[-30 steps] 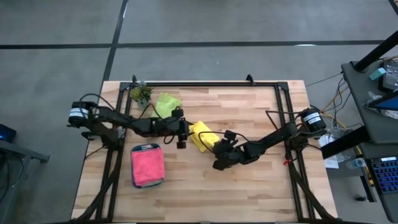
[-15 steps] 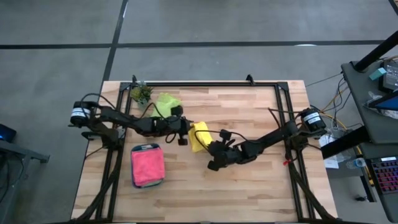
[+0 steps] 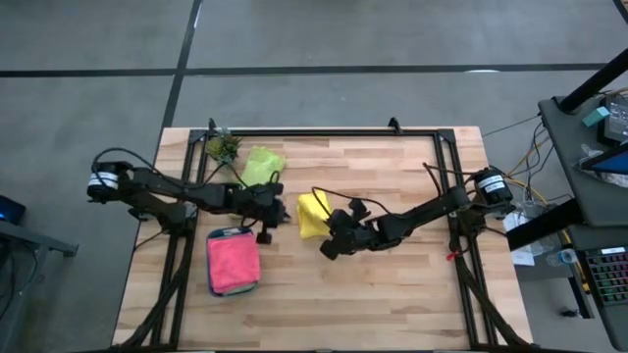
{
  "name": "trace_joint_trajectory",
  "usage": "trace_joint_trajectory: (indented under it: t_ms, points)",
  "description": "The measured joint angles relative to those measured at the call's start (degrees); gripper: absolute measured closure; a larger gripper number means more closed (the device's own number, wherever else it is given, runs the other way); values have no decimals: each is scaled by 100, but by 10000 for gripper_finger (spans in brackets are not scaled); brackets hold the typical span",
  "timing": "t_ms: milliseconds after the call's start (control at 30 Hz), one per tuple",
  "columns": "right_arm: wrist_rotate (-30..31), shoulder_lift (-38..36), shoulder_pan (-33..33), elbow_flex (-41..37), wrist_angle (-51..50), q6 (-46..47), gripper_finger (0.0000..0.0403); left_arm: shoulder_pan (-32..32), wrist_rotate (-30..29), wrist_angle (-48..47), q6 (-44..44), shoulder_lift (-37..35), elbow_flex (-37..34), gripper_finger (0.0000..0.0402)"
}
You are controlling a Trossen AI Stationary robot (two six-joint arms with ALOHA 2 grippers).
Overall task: Fold microfiber towels
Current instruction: Fold the yellow microfiber cloth
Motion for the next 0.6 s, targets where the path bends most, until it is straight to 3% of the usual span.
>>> trace_joint_trajectory:
  t_ms: [200, 467, 600]
  points:
    - [611, -196, -7, -5, -682, 1060, 394, -139, 189, 1209, -338, 555, -325, 366]
    - [620, -271, -3, -17, -671, 1352, 394, -138, 205, 2382, -725, 1698, -307, 366]
    - [473, -216, 3, -20, -337, 1338, 394, -138, 197, 2522, -872, 2235, -123, 366]
